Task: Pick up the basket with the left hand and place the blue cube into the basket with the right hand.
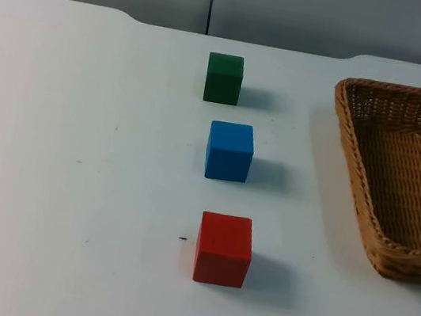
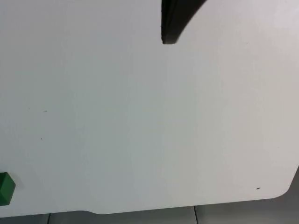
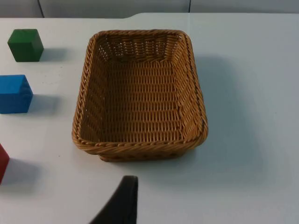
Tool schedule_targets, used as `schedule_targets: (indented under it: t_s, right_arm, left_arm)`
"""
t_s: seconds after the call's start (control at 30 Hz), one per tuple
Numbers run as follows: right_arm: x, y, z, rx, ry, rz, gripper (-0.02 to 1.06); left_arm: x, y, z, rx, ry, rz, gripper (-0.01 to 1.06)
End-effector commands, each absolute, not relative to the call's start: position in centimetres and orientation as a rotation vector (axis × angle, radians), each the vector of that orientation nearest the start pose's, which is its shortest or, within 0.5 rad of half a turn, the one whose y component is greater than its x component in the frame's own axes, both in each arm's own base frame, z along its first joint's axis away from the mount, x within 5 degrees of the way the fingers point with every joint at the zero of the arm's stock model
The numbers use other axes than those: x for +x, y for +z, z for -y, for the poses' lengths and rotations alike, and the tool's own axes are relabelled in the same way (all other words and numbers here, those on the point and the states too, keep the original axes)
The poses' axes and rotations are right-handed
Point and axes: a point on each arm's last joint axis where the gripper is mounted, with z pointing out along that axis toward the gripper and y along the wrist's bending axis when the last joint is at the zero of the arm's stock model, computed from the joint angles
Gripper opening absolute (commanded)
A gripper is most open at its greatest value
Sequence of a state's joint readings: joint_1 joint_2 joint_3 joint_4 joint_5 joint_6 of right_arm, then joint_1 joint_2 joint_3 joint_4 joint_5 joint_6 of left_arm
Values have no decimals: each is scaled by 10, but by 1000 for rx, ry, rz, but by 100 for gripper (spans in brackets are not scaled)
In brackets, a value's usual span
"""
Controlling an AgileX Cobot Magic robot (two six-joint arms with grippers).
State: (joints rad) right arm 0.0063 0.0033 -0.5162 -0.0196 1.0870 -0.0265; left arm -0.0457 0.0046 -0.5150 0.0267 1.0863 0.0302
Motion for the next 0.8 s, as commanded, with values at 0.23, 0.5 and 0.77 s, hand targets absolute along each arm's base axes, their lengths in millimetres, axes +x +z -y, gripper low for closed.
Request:
schedule_targets:
  t_s: [0.23,0.5,0.77]
  right_arm:
    - [-7,278,2,-25,-42,-2052,104]
    - [-7,278,2,-25,-42,-2052,104]
    - [-7,278,2,-25,-42,-2052,104]
  left_arm:
    - [-7,306,3,80,-64,-1983,105]
    - [30,349,13,67,-195,-1978,105]
    - [71,372,25,135,-305,-1945,105]
